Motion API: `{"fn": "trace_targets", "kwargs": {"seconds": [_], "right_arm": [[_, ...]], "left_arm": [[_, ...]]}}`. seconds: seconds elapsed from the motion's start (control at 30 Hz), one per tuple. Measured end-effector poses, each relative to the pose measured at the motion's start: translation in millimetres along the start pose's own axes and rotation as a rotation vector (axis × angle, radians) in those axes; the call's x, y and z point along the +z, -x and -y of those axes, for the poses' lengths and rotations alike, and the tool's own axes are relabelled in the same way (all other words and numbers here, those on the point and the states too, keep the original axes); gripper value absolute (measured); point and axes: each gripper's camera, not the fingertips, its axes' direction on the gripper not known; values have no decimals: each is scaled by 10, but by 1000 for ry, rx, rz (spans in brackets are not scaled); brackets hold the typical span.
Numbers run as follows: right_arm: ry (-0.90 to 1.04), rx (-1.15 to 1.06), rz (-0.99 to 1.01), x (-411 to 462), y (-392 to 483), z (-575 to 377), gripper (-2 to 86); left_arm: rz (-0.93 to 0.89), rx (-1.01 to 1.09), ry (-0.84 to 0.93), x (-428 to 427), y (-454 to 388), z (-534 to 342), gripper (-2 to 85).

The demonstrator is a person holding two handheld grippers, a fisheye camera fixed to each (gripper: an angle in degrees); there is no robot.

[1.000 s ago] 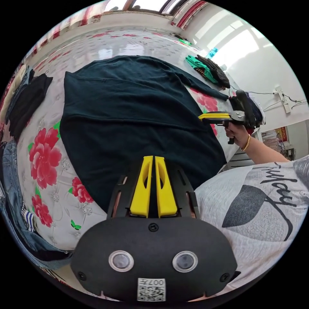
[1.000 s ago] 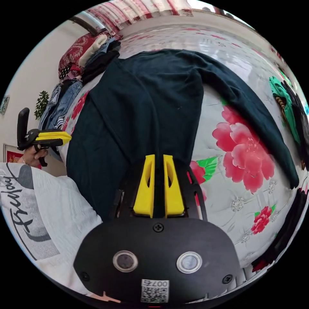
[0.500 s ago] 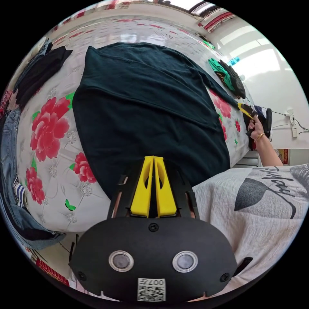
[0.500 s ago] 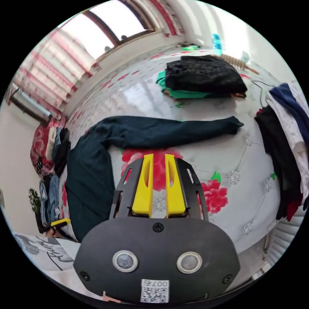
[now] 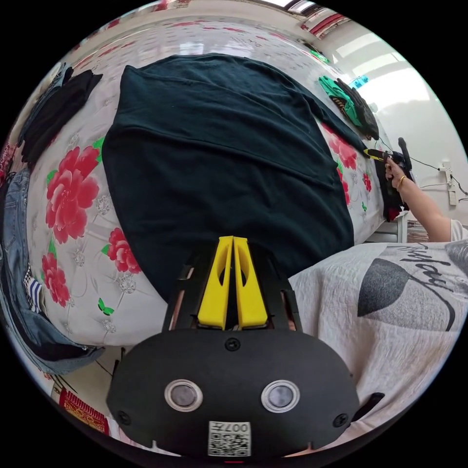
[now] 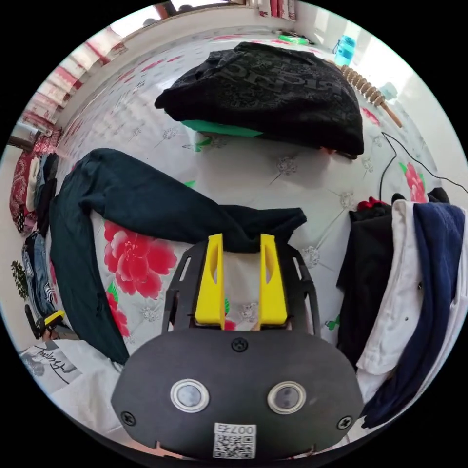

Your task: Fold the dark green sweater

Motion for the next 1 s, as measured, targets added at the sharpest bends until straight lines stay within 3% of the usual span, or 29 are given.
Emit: {"fn": "trace_targets", "kwargs": {"seconds": [0.07, 0.17, 0.3, 0.43, 0.53, 0.67, 0.73, 0.8, 1.0], "right_arm": [[57, -23, 41, -26, -14, 5, 36], [-28, -65, 40, -393, 93, -88, 13], [-320, -173, 289, -1460, 521, -413, 2], [-570, -453, 496, -2296, 1468, -1169, 1], [-654, -712, 590, -2364, 2305, -1850, 2], [-537, -961, 735, -1749, 3212, -2516, 10], [-220, -1064, 779, -1095, 3742, -2772, 21], [-40, -1090, 784, -721, 3940, -2950, 27], [-153, -961, 433, -522, 3591, -2946, 37]], "left_arm": [[-6, -5, -7, -10, 25, -22, -10], [-8, 2, -39, -74, 50, -83, -10], [-9, 0, -93, -184, 117, -189, -9], [-62, -23, -172, -307, 184, -312, -9], [-105, -38, -230, -382, 226, -478, -9], [-133, -62, -266, -348, 325, -801, -9], [-125, -61, -257, -304, 349, -937, -9], [-88, -39, -249, -264, 331, -1109, -7], [-91, -15, -280, -144, 320, -1362, 38]]}}
